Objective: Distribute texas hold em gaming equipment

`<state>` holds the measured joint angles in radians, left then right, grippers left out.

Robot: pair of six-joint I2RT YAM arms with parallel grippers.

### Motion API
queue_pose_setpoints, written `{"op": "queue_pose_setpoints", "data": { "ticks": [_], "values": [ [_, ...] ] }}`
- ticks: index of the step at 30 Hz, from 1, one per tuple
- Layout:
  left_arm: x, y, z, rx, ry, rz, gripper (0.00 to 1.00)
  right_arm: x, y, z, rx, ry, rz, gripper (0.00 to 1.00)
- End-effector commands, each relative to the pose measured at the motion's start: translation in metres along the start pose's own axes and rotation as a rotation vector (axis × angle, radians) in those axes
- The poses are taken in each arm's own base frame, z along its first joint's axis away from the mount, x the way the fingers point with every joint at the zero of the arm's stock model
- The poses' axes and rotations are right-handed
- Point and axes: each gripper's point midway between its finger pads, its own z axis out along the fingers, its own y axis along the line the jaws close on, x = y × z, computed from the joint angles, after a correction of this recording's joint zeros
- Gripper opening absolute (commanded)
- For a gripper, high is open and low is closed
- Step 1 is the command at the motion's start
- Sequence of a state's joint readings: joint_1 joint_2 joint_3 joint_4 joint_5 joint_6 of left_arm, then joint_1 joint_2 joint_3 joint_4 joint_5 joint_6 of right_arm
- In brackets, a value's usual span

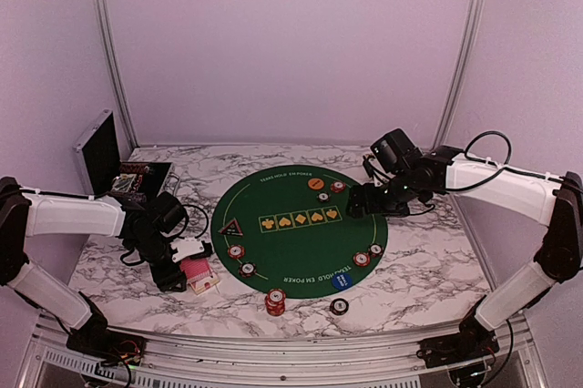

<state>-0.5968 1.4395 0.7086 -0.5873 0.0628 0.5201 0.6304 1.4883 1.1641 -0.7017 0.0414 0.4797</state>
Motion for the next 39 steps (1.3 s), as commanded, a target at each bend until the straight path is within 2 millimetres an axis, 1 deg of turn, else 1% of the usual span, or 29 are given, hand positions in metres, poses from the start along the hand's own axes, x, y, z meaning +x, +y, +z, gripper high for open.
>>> {"op": "queue_pose_setpoints", "data": {
  "ticks": [1, 2, 4, 7, 9, 17, 20, 24, 29, 31, 35, 39],
  "values": [
    [0.004, 0.007, 0.000, -0.046, 0.028, 0.009, 0.43, -0.010, 0.019, -0.002, -0.056, -0.026, -0.001, 0.95],
    [0.003, 0.009, -0.001, -0.051, 0.025, 0.008, 0.38, -0.009, 0.020, -0.002, -0.059, -0.025, -0.001, 0.95],
    [0.003, 0.009, -0.002, -0.053, 0.022, 0.009, 0.31, -0.009, 0.022, -0.001, -0.064, -0.025, 0.000, 0.95],
    [0.005, 0.014, -0.004, -0.085, 0.028, 0.013, 0.26, -0.011, 0.025, -0.001, -0.070, -0.031, 0.001, 0.95],
    [0.003, 0.015, -0.007, -0.092, 0.020, 0.014, 0.23, -0.009, 0.033, -0.002, -0.108, -0.022, 0.001, 0.95],
    [-0.005, 0.014, -0.021, -0.083, -0.007, 0.011, 0.00, -0.013, 0.051, -0.004, -0.186, -0.028, 0.012, 0.95],
    [-0.006, 0.014, -0.024, -0.081, -0.008, 0.009, 0.00, -0.012, 0.057, -0.004, -0.211, -0.025, 0.013, 0.95],
    [-0.013, 0.008, -0.029, -0.048, -0.043, 0.010, 0.00, -0.011, 0.064, -0.005, -0.237, -0.021, 0.016, 0.95],
    [-0.022, 0.005, -0.041, -0.025, -0.083, 0.002, 0.00, -0.011, 0.075, -0.007, -0.298, -0.019, 0.032, 0.95],
    [-0.026, 0.003, -0.047, -0.013, -0.100, -0.002, 0.00, -0.011, 0.084, -0.010, -0.349, -0.020, 0.042, 0.95],
    [-0.036, 0.002, -0.063, 0.003, -0.132, -0.001, 0.00, -0.008, 0.108, -0.012, -0.469, -0.007, 0.059, 0.95],
    [-0.044, -0.002, -0.076, 0.027, -0.152, 0.012, 0.00, -0.004, 0.140, -0.012, -0.588, 0.009, 0.064, 0.95]
  ]
}}
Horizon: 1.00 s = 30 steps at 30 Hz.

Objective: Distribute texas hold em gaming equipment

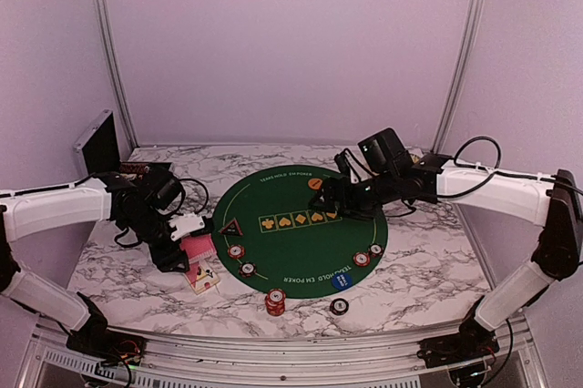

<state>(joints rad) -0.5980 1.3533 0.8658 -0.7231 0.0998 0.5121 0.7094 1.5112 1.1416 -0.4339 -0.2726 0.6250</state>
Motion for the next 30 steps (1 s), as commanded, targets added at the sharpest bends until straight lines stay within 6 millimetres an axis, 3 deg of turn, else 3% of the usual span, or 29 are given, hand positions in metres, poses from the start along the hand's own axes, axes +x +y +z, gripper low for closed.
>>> {"op": "queue_pose_setpoints", "data": {
  "ticks": [1, 8, 14, 20, 30],
  "values": [
    [-0.014, -0.009, -0.024, 0.049, -0.048, 0.013, 0.00, 0.002, 0.050, 0.016, -0.200, 0.013, 0.010, 0.95],
    [-0.035, -0.013, -0.043, 0.053, -0.114, 0.052, 0.00, 0.022, 0.125, 0.046, -0.445, 0.109, 0.000, 0.95],
    [-0.049, -0.012, -0.057, 0.037, -0.159, 0.068, 0.00, 0.028, 0.170, 0.063, -0.591, 0.151, 0.003, 0.95],
    [-0.054, -0.014, -0.065, 0.030, -0.186, 0.083, 0.00, 0.028, 0.189, 0.071, -0.661, 0.171, 0.012, 0.94],
    [-0.059, -0.015, -0.071, 0.020, -0.205, 0.094, 0.00, 0.033, 0.202, 0.087, -0.717, 0.206, 0.031, 0.87]
  ]
}}
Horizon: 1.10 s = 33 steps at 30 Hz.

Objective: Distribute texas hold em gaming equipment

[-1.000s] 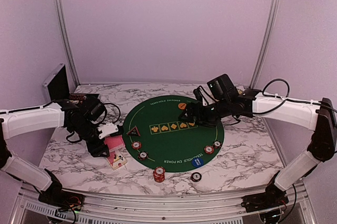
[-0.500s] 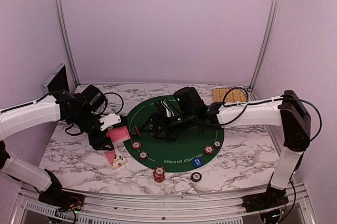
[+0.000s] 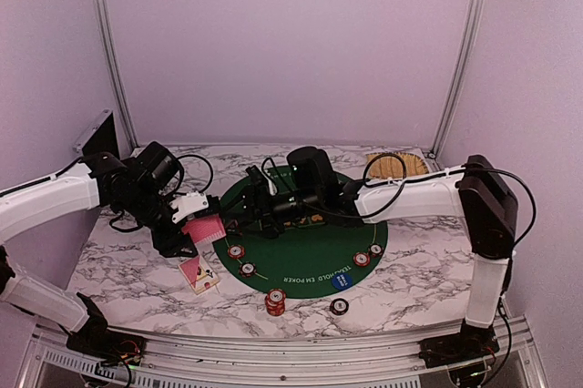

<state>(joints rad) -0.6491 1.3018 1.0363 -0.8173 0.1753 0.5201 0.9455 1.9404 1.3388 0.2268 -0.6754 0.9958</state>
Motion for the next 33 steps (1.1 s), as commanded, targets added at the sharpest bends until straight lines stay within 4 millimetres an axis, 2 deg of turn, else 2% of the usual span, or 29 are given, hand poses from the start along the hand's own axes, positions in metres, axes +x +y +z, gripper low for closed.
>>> {"op": "queue_pose_setpoints", "data": {
  "ticks": [1, 20, 33],
  "values": [
    [-0.014, -0.002, -0.017, -0.005, -0.058, 0.023, 0.00, -0.002, 0.018, 0.010, -0.074, 0.009, -0.012, 0.86],
    [-0.022, 0.000, -0.025, -0.018, -0.084, 0.023, 0.00, 0.003, 0.005, 0.025, -0.098, 0.032, 0.034, 0.76],
    [-0.020, -0.002, -0.022, -0.010, -0.075, 0.027, 0.00, -0.002, 0.014, 0.044, -0.162, 0.050, 0.043, 0.69]
  ]
}}
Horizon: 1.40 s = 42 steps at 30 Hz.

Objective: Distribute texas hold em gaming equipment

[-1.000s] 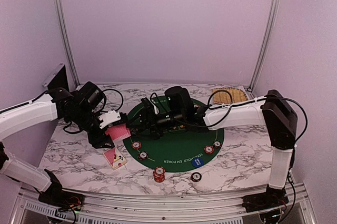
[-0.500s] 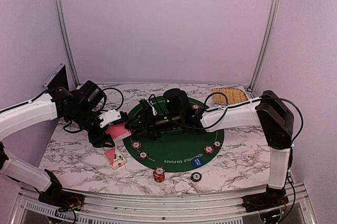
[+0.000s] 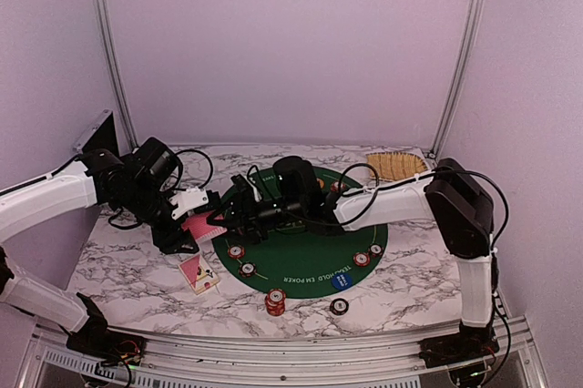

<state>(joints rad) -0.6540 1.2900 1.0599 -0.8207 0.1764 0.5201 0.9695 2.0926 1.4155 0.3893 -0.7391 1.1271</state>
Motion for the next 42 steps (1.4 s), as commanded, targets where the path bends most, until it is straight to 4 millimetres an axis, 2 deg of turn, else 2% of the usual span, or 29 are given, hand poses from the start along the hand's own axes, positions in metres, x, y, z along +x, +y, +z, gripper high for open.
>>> {"op": "queue_pose_setpoints", "data": {
  "ticks": [1, 7, 10, 12, 17, 18, 19, 21, 23, 24, 25, 31, 37, 42],
  "values": [
    [-0.012, -0.002, -0.014, 0.001, -0.048, 0.017, 0.00, -0.003, 0.018, 0.010, -0.067, 0.009, -0.024, 0.69],
    [-0.011, -0.002, -0.013, 0.001, -0.043, 0.022, 0.00, -0.006, 0.013, 0.020, -0.086, 0.021, -0.003, 0.64],
    [-0.010, -0.003, -0.013, 0.001, -0.041, 0.025, 0.00, -0.008, 0.012, 0.024, -0.101, 0.026, 0.011, 0.59],
    [-0.010, -0.003, -0.012, 0.003, -0.040, 0.028, 0.00, -0.009, 0.009, 0.027, -0.108, 0.030, 0.022, 0.52],
    [-0.004, -0.002, -0.008, -0.006, -0.017, 0.041, 0.00, -0.008, 0.011, 0.029, -0.136, 0.037, 0.036, 0.28],
    [-0.002, -0.001, -0.008, -0.009, -0.011, 0.043, 0.05, -0.009, 0.012, 0.029, -0.143, 0.035, 0.038, 0.23],
    [-0.001, -0.001, -0.007, -0.012, -0.007, 0.046, 0.19, -0.009, 0.013, 0.029, -0.148, 0.034, 0.038, 0.18],
    [0.002, 0.001, -0.004, -0.018, 0.008, 0.048, 0.55, -0.009, 0.015, 0.027, -0.159, 0.031, 0.040, 0.12],
    [0.002, 0.003, -0.002, -0.029, 0.015, 0.048, 0.83, -0.008, 0.017, 0.026, -0.169, 0.028, 0.043, 0.09],
    [0.001, 0.005, -0.002, -0.036, 0.016, 0.048, 0.94, -0.008, 0.017, 0.026, -0.171, 0.028, 0.046, 0.08],
    [0.001, 0.007, -0.002, -0.046, 0.015, 0.046, 0.98, -0.008, 0.017, 0.026, -0.171, 0.027, 0.048, 0.07],
    [-0.010, 0.014, -0.002, -0.069, -0.008, 0.071, 0.99, -0.006, 0.015, 0.023, -0.185, 0.019, 0.067, 0.04],
    [-0.019, -0.001, -0.005, -0.004, -0.090, 0.126, 0.99, -0.005, 0.020, 0.025, -0.195, 0.021, 0.064, 0.04],
    [-0.020, -0.004, -0.001, 0.016, -0.099, 0.146, 0.99, -0.005, 0.021, 0.026, -0.201, 0.020, 0.064, 0.04]
  ]
}}
